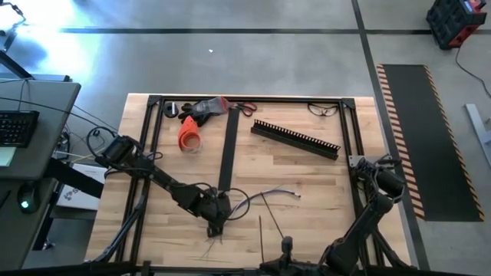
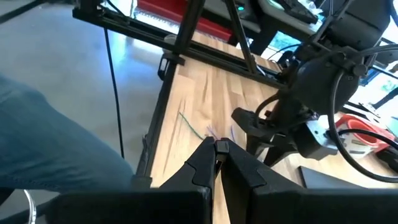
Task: Ziptie cables
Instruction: Wrap the black zip tie on the cables
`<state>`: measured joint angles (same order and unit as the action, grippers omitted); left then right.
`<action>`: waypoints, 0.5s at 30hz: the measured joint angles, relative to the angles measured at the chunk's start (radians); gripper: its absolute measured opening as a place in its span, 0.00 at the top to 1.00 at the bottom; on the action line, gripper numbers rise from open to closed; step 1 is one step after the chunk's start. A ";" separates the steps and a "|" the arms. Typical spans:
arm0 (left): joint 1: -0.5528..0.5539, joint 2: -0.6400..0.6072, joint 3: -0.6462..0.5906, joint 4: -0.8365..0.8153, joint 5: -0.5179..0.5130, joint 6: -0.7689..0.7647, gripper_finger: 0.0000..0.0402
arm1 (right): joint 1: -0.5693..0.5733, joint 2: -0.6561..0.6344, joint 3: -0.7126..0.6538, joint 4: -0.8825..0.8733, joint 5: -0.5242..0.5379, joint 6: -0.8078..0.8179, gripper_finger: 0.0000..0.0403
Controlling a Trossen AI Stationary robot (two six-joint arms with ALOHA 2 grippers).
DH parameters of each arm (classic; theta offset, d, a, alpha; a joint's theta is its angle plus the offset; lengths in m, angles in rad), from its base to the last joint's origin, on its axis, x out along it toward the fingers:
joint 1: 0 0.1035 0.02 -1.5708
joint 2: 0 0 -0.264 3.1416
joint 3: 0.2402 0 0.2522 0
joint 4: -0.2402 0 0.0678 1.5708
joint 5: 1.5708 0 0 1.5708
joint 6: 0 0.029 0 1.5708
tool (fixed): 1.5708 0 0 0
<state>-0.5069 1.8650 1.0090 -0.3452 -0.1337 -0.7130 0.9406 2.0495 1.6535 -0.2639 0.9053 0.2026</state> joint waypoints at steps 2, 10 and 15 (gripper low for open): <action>0.004 0.007 0.001 0.003 -0.005 -0.014 0.48 | 0.004 0.000 0.000 0.001 0.001 0.002 1.00; 0.017 0.017 0.000 0.007 -0.005 -0.035 0.54 | 0.003 0.000 0.000 -0.001 0.001 -0.030 1.00; 0.030 -0.054 0.005 -0.056 -0.047 -0.012 0.57 | -0.003 0.004 0.000 -0.001 0.001 -0.044 1.00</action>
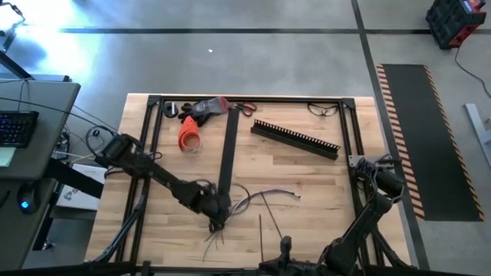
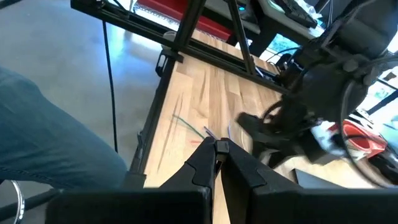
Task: Ziptie cables
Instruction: Wrap the black zip tie on the cables
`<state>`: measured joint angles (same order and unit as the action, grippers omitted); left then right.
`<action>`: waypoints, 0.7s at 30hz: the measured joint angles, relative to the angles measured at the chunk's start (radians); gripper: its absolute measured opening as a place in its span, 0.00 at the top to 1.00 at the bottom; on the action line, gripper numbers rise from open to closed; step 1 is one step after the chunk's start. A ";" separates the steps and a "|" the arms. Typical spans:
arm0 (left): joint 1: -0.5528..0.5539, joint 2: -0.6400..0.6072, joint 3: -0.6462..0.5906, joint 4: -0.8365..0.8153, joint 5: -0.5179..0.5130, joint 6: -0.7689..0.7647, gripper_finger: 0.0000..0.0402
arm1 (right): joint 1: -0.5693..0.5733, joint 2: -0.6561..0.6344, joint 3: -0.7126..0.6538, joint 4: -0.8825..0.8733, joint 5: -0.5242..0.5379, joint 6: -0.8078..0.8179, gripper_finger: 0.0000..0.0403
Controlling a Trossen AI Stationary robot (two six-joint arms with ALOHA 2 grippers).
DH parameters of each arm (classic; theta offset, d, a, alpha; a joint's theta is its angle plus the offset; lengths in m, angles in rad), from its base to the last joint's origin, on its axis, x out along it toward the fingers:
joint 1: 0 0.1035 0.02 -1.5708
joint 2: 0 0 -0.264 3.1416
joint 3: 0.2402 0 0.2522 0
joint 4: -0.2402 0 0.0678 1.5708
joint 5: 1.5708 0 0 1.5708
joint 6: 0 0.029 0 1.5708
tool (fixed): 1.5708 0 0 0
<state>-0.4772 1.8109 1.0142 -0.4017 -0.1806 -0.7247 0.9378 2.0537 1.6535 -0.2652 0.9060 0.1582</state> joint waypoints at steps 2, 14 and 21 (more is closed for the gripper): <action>0.011 -0.059 -0.004 -0.006 -0.050 0.003 0.56 | -0.002 0.000 0.000 0.000 -0.002 0.015 1.00; -0.010 0.043 -0.039 0.176 -0.076 -0.023 0.43 | -0.008 0.030 0.000 0.048 -0.003 0.016 1.00; -0.018 0.105 -0.034 0.238 -0.011 -0.052 0.43 | -0.004 0.039 0.000 0.045 -0.015 0.010 1.00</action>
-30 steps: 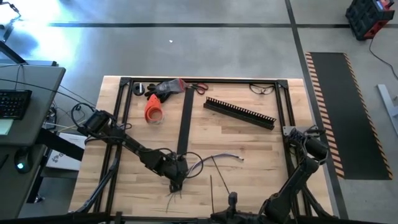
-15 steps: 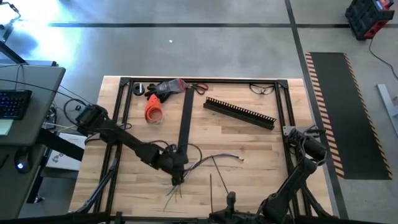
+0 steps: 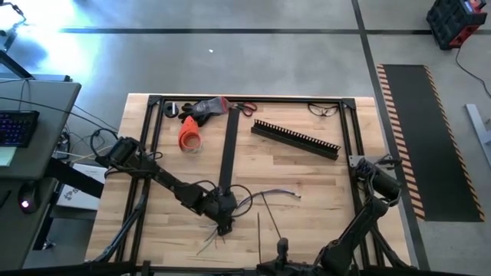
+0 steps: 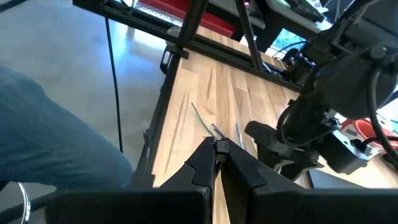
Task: Ziptie cables
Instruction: Wrap the black zip tie on the cables
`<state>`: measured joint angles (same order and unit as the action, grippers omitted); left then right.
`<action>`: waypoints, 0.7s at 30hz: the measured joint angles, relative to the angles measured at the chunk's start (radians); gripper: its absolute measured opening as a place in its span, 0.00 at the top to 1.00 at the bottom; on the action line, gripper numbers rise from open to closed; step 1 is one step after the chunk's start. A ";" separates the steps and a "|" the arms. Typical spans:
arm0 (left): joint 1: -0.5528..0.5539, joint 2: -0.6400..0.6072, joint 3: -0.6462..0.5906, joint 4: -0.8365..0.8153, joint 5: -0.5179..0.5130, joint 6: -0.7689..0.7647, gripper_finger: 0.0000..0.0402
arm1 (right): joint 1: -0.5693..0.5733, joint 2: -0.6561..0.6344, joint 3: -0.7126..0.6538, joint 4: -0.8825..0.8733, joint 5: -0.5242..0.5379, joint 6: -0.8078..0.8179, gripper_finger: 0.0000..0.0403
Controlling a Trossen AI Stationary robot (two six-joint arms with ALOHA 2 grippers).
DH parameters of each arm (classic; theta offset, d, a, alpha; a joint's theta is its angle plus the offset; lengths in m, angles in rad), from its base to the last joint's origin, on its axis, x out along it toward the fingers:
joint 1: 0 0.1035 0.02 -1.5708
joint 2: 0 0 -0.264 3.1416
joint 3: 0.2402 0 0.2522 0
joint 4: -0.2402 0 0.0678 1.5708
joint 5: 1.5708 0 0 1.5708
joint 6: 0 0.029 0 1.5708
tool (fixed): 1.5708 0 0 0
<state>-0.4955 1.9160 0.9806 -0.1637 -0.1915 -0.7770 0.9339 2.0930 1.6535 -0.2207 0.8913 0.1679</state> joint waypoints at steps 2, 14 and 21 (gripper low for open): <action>0.000 0.001 0.000 0.003 0.010 -0.012 0.43 | 0.010 -0.001 0.000 0.008 0.010 0.000 1.00; 0.041 0.005 0.002 -0.061 0.052 0.027 0.83 | 0.091 -0.002 0.000 0.296 -0.057 -0.268 1.00; 0.067 0.002 0.011 -0.058 0.131 0.062 0.98 | 0.052 0.017 0.000 0.420 -0.219 -0.436 1.00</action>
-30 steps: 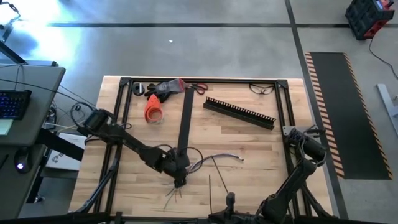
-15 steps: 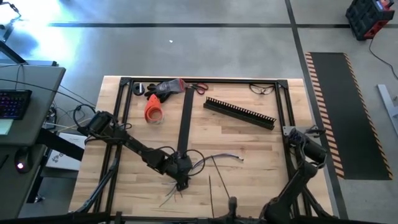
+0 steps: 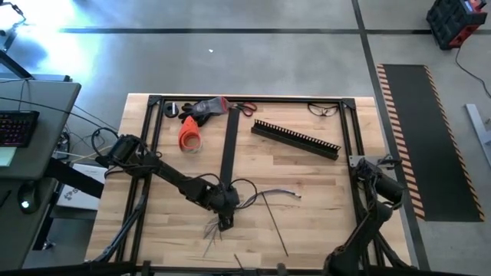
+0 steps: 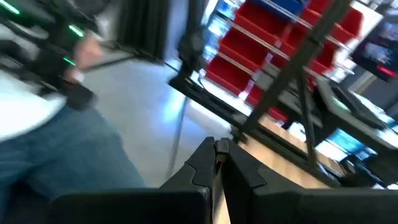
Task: Ziptie cables
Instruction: Wrap the black zip tie on the cables
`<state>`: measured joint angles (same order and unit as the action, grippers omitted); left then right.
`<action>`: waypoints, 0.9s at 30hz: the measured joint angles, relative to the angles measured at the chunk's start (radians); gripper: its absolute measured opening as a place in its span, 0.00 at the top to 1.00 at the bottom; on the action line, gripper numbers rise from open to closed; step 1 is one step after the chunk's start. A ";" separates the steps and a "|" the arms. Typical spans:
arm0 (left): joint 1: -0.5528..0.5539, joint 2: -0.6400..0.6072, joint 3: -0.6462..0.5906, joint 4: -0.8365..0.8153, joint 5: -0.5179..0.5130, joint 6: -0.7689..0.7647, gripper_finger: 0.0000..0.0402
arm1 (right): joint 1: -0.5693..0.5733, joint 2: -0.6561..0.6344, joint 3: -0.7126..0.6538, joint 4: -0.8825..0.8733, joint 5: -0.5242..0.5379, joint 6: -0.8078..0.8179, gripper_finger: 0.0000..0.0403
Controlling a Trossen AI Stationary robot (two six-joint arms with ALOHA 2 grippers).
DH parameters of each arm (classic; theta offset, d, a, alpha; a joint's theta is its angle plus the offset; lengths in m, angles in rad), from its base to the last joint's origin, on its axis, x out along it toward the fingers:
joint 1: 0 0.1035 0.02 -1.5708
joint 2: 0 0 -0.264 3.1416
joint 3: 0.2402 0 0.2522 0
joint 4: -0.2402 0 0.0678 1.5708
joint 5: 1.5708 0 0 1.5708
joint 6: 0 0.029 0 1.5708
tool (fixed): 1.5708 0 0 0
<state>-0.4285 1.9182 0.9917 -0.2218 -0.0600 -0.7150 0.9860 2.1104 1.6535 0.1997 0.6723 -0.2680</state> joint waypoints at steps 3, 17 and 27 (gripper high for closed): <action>0.000 -0.018 0.024 -0.034 0.005 0.019 0.99 | -0.038 0.029 0.000 -0.001 0.006 0.014 1.00; 0.006 -0.132 0.074 -0.113 0.025 0.072 1.00 | -0.122 0.066 0.000 -0.003 -0.130 0.076 1.00; -0.005 -0.127 0.076 -0.095 -0.001 0.095 1.00 | -0.162 0.065 0.000 -0.033 -0.151 0.112 1.00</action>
<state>-0.4332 1.7912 1.0679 -0.3167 -0.0611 -0.6200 0.8244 2.1754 1.6531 0.1664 0.5215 -0.1558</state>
